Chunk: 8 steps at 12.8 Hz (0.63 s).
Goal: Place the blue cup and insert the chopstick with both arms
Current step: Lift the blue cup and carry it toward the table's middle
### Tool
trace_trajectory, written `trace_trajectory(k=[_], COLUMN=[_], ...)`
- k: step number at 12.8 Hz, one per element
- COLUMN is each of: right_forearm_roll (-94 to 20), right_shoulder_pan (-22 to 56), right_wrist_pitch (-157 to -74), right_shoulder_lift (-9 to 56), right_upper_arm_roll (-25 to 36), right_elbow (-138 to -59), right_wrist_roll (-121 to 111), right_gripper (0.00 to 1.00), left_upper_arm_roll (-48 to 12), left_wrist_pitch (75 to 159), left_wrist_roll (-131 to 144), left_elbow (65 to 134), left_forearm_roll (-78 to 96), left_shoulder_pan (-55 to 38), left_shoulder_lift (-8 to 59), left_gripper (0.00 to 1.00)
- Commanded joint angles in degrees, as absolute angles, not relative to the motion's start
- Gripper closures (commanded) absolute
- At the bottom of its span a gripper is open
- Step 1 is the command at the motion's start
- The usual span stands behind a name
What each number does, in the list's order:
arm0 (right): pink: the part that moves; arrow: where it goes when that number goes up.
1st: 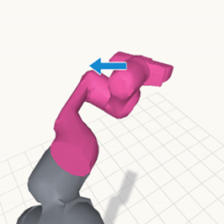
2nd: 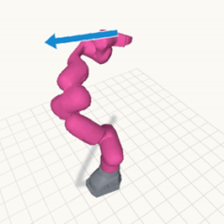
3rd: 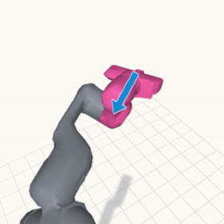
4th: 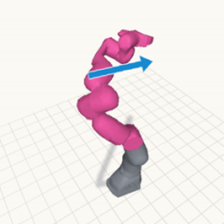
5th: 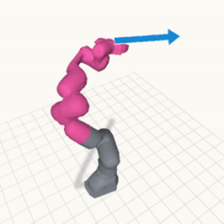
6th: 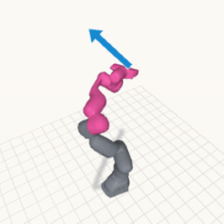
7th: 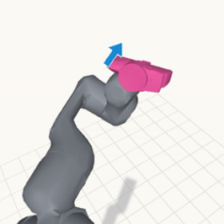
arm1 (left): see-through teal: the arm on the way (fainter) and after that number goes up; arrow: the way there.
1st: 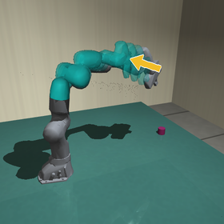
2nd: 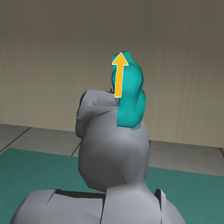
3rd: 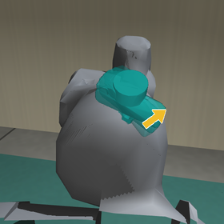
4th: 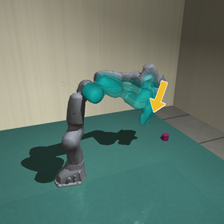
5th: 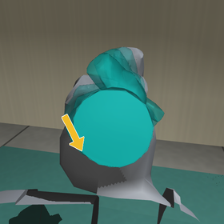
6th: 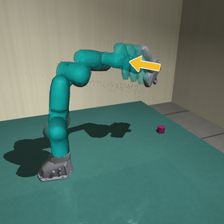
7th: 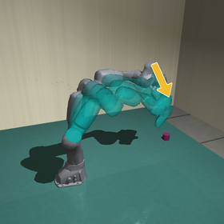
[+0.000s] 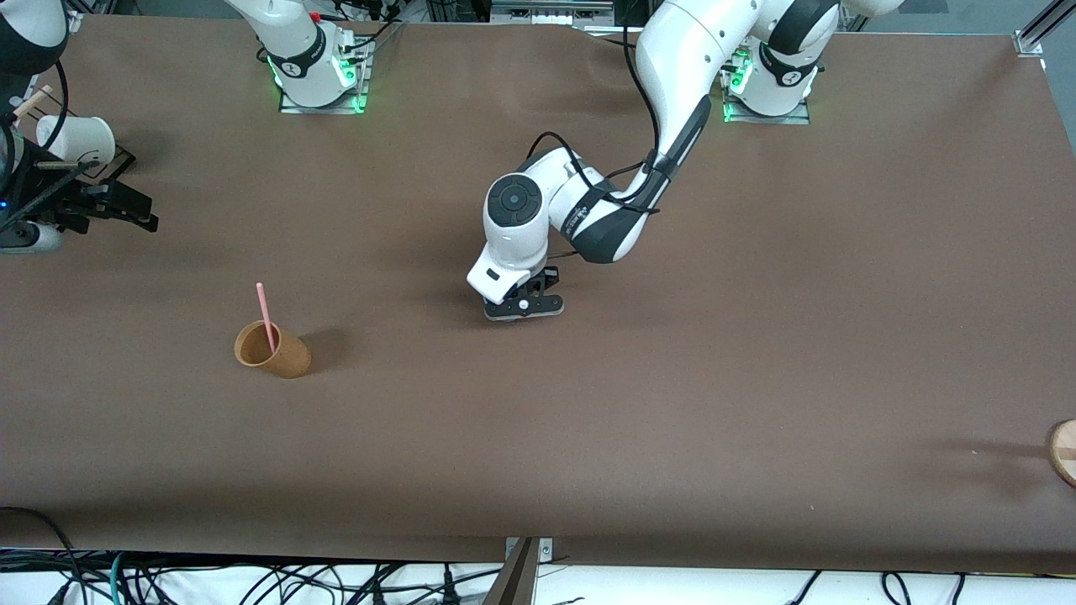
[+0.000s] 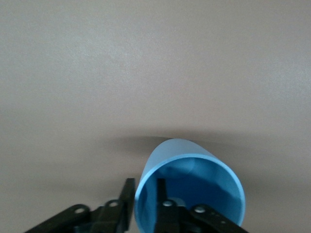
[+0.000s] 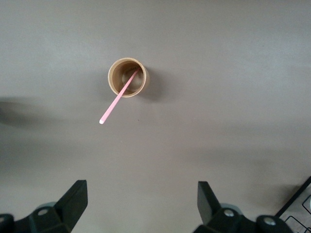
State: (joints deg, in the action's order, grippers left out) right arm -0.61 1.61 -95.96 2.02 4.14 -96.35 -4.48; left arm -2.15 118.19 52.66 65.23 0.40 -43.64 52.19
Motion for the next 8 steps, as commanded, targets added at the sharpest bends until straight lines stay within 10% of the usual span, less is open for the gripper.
trace_trajectory(k=[1,5,8], right_forearm_roll=[0.18,0.09,-0.35], right_shoulder_pan=[1.41,1.58,1.76], right_wrist_pitch=[-95.98,-95.54,-95.45], right_shoulder_lift=[1.41,1.23,4.30], right_upper_arm_roll=[3.78,3.60,3.52], right_elbow=[-96.77,-96.85,-97.73], right_wrist_roll=[-4.48,-3.87,-3.52], right_gripper=[0.00,0.00,0.00], left_upper_arm_roll=[-1.49,-1.58,-1.58], left_wrist_pitch=[117.77,115.76,107.00], left_wrist_roll=[53.17,52.21,43.89], left_elbow=[63.11,63.11,63.11], left_forearm_roll=[1.14,1.32,1.32], left_shoulder_pan=[-43.95,-42.37,-39.04], left_shoulder_lift=[52.82,50.02,43.53], left_gripper=[0.32,0.01,0.00])
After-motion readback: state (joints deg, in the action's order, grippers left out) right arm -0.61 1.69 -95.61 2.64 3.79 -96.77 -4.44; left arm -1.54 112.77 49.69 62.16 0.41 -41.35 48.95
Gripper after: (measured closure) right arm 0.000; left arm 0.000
